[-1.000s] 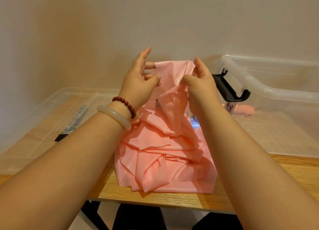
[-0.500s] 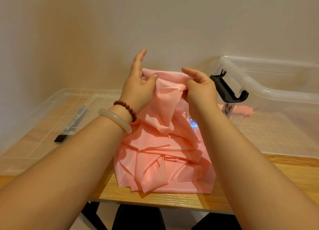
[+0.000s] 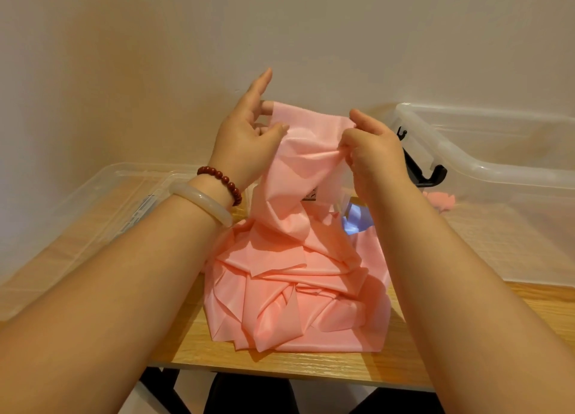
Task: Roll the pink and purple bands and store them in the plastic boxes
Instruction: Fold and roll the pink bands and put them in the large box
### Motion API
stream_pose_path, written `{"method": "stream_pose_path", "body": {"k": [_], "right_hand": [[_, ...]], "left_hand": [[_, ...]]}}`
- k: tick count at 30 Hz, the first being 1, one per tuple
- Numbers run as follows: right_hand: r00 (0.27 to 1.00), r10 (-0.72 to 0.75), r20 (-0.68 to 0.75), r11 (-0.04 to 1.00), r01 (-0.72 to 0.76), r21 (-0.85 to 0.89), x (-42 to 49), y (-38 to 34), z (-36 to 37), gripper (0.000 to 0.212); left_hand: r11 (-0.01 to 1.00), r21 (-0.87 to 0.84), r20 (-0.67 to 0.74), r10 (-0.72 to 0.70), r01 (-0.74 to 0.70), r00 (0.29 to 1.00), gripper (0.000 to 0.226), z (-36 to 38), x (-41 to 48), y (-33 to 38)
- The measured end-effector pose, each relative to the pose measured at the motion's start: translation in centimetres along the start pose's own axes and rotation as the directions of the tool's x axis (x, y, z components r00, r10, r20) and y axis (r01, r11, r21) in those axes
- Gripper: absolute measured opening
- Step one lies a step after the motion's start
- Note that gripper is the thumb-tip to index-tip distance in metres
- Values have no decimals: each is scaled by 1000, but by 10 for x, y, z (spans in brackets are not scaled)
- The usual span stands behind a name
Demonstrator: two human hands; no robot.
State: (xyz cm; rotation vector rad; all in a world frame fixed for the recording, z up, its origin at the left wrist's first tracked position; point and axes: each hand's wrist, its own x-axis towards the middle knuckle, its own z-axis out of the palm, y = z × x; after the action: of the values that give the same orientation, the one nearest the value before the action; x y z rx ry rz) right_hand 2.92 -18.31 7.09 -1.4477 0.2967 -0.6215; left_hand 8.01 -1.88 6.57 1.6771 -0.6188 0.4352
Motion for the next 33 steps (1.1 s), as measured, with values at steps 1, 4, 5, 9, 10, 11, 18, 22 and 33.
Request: {"method": "stream_pose_path", "body": {"k": [1,4,5,9,10,11,18,22,33], "right_hand": [[999,-45,21,981,48,-189,0,0,-1,65],[984,-126,128,762,179,-622,2,5,-3,64],[983,-122,139,704,185,-686,3,7,-2,64],[975,-208,84,507,180,-843,4,17,2,50],[968,-243,70,505,188,-842,0,19,3,43],[956,-288,55,523,205,-827,-4,21,2,34],[955,-296,3,591,185,-785,-37,47,2,43],[972,-235,26,601,167,-781,-39,51,11,40],[977,-156,-148,857,59,-513,-38,46,-4,16]], "left_hand": [[996,89,33,-4,1,999,71,0,2,-2],[915,402,116,-14,-34,993,72,0,6,-8],[878,477,141,-31,-41,989,72,0,7,-9],[813,582,178,-141,11,974,68,4,12,-17],[803,595,170,-157,26,973,66,4,13,-19],[792,609,156,-169,40,973,63,3,13,-21],[778,623,141,-3,-86,990,43,0,-15,-33],[744,650,170,57,-156,984,34,2,-27,-41],[806,556,152,141,-203,978,20,-11,-22,-45]]}}
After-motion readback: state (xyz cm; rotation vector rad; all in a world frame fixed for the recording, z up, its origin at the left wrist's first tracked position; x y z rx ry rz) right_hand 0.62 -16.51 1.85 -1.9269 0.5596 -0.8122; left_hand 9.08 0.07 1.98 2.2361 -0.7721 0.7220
